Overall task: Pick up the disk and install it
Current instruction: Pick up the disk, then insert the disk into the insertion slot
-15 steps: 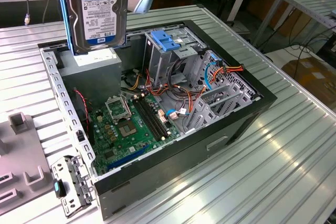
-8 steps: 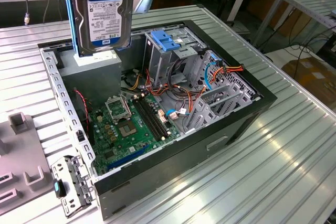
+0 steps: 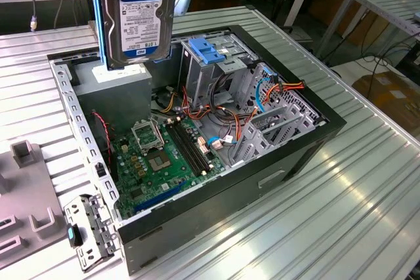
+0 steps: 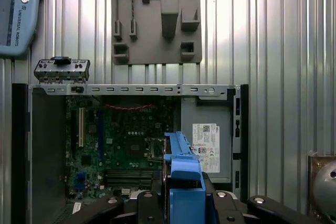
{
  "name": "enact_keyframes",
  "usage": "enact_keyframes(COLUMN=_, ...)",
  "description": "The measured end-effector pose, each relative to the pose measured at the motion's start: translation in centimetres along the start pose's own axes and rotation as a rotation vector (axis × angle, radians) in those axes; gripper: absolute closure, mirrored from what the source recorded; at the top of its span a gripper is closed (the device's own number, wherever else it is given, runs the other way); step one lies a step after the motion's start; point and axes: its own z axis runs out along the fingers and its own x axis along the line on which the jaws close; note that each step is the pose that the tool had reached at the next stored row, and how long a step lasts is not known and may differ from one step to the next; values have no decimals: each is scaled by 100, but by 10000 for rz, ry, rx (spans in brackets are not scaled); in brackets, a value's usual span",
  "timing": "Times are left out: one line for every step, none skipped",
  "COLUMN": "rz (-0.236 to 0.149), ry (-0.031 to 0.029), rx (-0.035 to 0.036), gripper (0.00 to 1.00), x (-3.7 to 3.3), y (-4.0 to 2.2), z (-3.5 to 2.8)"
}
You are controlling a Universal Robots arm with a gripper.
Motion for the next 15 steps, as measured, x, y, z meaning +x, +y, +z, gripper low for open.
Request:
enact_keyframes(rz=0, ry=0, rx=0, gripper=63, x=0, y=0, z=0)
enact_keyframes(rz=1, ry=-2, rx=1, gripper=63, x=0, y=0, z=1)
enact_keyframes(rz=0, ry=-1, rx=1, gripper=63, x=-1, y=-2, z=0)
enact_keyframes(rz=0, ry=-2, rx=1, gripper=63, x=0, y=-4, z=1)
enact_keyframes(rz=0, ry=-1, rx=1, gripper=63, x=-1, y=-4, z=1)
enact_keyframes(rz=0, ry=-1, rx=1, gripper=63, x=-1, y=-4, z=1)
enact_keyframes(rz=0, ry=-1, rx=1, gripper=63, x=-1, y=-4, z=0)
enact_keyframes(rz=0, ry=-1, rx=1, gripper=63, x=-1, y=-4, z=1)
enact_keyframes(rz=0, ry=-1, rx=1, gripper=63, x=-1, y=-4, z=0)
enact_keyframes(rz=0, ry=-1, rx=1, gripper=63, x=-1, y=-4, z=1)
enact_keyframes(rz=0, ry=-1, rx=1, gripper=63, x=-1, y=-4, z=0)
enact_keyframes(rz=0, ry=-1, rx=0, gripper=63, x=-1, y=-4, z=0)
enact_keyframes(rz=-2, ry=-1, rx=1, gripper=63, x=5, y=-6, z=0)
enact_keyframes(rz=-1, ry=-1, rx=1, gripper=63, x=12, y=-5, z=1)
enact_keyframes(rz=0, ry=-1, rx=1, gripper=63, x=20, y=-5, z=1)
